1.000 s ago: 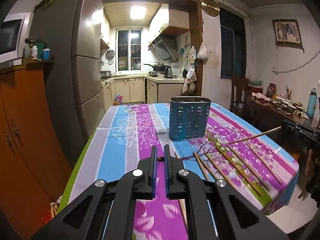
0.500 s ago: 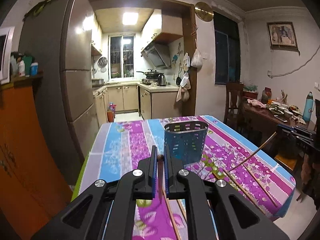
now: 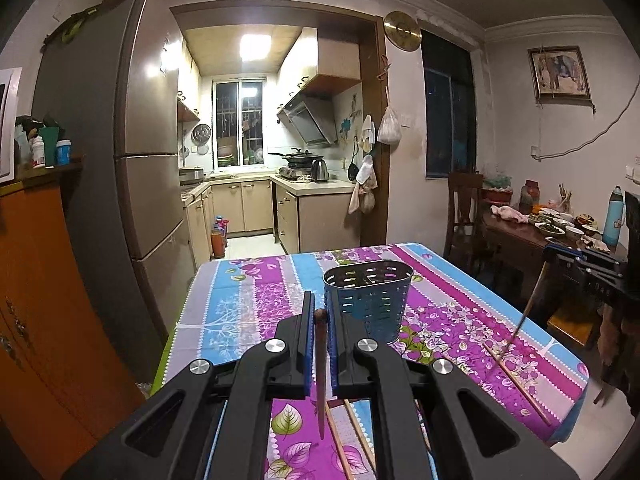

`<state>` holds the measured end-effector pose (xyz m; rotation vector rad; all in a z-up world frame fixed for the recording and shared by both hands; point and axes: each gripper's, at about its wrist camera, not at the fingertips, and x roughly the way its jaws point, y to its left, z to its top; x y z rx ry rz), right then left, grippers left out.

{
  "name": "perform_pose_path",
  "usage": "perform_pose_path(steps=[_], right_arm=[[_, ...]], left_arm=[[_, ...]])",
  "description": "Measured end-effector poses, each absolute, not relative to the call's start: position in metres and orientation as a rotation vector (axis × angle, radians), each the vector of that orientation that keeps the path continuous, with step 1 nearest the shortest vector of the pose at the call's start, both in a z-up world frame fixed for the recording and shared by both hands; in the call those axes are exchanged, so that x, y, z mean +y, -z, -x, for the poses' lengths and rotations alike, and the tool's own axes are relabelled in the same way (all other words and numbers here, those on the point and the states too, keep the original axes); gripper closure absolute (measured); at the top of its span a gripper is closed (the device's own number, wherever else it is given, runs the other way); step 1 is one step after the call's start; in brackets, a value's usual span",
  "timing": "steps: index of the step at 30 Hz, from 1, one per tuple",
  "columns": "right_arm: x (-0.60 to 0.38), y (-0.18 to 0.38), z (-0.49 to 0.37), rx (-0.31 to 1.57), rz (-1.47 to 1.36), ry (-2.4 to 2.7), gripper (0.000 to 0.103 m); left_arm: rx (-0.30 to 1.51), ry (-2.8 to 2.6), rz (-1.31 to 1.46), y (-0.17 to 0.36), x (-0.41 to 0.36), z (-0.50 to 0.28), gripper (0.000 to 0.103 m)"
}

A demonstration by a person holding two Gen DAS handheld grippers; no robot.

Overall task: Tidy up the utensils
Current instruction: 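Carry the left tool's chopstick over the holder while the right tool lowers its chopstick in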

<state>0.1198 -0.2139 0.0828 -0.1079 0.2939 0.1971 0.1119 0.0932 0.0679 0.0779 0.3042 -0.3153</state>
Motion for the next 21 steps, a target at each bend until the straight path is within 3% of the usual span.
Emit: perform_pose_path(steps=[11,21], right_arm=[[-0.206,-0.101,-0.13,0.255,0.109,-0.223,0.098],[-0.187,-0.165,-0.172,0.138,0.063,-0.288,0.098]], left_arm=[[0.271,0.344,-0.063,-0.082,0.087,-0.12,0.095],[0.151,0.407,0.012,-0.144,0.063,-0.157,0.095]])
